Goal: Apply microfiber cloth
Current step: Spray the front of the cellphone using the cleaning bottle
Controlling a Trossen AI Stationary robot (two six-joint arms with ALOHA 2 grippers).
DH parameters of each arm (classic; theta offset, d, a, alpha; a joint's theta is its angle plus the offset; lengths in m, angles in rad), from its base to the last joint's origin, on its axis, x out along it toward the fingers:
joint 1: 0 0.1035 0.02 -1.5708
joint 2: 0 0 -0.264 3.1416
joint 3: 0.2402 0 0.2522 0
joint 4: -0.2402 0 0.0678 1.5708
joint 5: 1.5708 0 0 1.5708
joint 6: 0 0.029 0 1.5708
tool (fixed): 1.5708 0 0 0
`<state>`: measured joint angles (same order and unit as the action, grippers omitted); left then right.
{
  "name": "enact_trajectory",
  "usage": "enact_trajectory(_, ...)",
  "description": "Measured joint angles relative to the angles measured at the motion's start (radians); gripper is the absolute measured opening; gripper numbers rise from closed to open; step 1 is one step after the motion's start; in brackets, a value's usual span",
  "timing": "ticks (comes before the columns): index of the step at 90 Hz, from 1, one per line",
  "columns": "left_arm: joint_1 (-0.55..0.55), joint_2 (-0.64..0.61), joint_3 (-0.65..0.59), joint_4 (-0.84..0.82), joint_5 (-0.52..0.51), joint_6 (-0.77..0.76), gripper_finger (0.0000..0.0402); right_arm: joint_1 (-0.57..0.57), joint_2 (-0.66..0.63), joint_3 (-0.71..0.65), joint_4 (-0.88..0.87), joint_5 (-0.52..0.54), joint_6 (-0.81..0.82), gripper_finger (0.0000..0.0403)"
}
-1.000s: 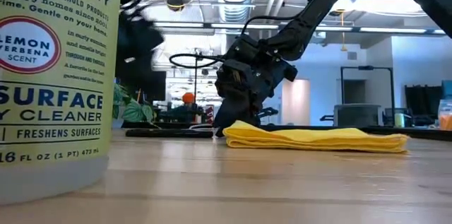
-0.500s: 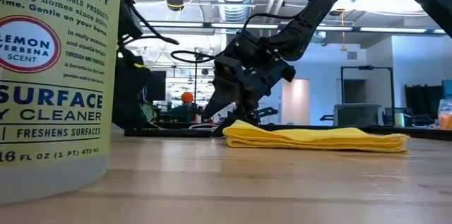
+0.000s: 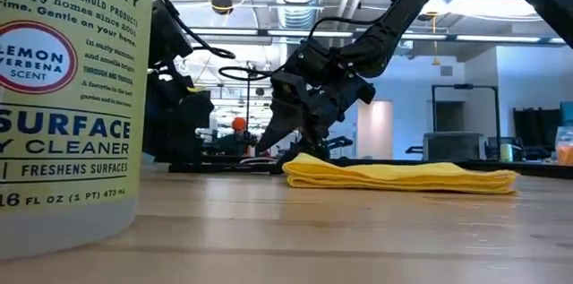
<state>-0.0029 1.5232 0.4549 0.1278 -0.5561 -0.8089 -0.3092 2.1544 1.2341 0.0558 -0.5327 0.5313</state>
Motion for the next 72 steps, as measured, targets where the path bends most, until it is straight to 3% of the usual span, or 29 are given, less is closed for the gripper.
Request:
enact_trajectory(45,-0.015,-0.005,0.002,0.032,0.038,-0.036,0.0178,-0.027,-0.069,-0.002,-0.073,0.045,0.019,0.0239)
enact_trajectory(63,-0.041,-0.058,0.007,0.092,0.094,-0.022,0.0178,-0.033,-0.075,0.001,-0.115,0.077,-0.020,0.0239)
enact_trajectory(72,-0.042,-0.089,0.013,0.132,0.071,0.022,0.0177,-0.033,-0.073,0.003,-0.089,0.087,-0.023,0.0239)
